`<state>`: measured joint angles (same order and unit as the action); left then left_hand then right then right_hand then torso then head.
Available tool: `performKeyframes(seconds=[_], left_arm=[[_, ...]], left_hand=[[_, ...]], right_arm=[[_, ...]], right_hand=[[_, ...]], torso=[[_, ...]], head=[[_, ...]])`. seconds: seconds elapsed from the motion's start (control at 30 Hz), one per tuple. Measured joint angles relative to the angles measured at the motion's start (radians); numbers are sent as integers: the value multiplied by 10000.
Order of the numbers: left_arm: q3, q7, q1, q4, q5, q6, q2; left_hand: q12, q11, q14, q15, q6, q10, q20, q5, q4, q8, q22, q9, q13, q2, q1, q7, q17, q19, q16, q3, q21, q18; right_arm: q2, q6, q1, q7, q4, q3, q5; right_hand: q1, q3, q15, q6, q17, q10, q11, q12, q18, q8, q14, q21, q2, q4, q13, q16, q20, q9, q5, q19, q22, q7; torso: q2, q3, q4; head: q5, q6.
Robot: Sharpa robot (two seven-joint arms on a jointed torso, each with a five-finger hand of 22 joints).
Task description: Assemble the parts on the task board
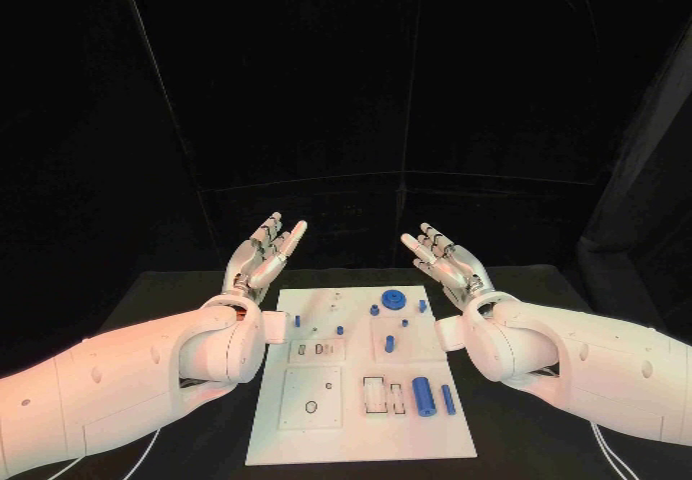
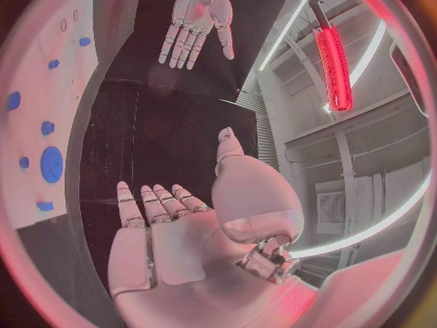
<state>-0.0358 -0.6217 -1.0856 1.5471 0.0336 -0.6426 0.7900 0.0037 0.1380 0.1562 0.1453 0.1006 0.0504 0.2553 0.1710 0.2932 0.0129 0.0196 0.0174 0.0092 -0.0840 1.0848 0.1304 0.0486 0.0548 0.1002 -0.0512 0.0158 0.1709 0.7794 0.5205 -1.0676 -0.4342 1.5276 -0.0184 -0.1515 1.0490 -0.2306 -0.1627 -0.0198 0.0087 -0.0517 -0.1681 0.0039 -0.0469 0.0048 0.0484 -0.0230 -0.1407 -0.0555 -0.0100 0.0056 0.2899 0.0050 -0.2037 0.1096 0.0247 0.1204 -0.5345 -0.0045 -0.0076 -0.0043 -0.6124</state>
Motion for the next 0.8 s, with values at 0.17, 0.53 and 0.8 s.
performKeyframes(seconds=[0.17, 0.53, 0.8], left_arm=[[-1, -160, 0, 2, 34, 165, 11], [-1, -204, 1, 108, 189, 399, 350], [0, -207, 1, 207, 239, 789, 601]], left_hand=[[0, 0, 16, 16, 0, 0, 1, 0, 6, 0, 0, 0, 0, -1, 19, 0, 0, -1, 5, 9, 0, -1], [41, 252, 51, 51, 211, 110, 72, -57, 21, 45, -1, 32, 30, 59, 505, -4, 22, -2, 223, 24, 0, 0], [721, 986, 1853, 739, 1627, 2233, 393, -162, -101, 348, 409, 195, 329, 339, 1709, 82, 391, 1403, 1584, 60, 754, -93]], right_arm=[[2, -774, -26, 232, -52, -16, -518], [213, -1025, -32, 259, -461, -16, -1131], [331, -1025, -93, 252, -749, -10, -2110]], right_hand=[[227, -25, -37, -56, 13, -75, -75, 37, 0, 0, 37, -13, -102, 84, -14, 0, -3, 20, 0, 0, 0, 10], [2465, 317, -617, -3226, 384, -4033, -700, 967, -545, 773, 3611, -1312, -255, 1593, -423, 1021, 32, 465, 420, 2834, 624, 237], [3124, 408, -412, -5637, 566, -7505, -583, 1499, -1024, 1089, 7420, -2283, -207, 2358, -548, 1626, 11, 572, 580, 5251, 874, 463]], torso=[[1, 0, -3], [-11, -13, -18], [-160, 4, -7]], head=[[1, 0], [-56, -131], [-43, -105]])
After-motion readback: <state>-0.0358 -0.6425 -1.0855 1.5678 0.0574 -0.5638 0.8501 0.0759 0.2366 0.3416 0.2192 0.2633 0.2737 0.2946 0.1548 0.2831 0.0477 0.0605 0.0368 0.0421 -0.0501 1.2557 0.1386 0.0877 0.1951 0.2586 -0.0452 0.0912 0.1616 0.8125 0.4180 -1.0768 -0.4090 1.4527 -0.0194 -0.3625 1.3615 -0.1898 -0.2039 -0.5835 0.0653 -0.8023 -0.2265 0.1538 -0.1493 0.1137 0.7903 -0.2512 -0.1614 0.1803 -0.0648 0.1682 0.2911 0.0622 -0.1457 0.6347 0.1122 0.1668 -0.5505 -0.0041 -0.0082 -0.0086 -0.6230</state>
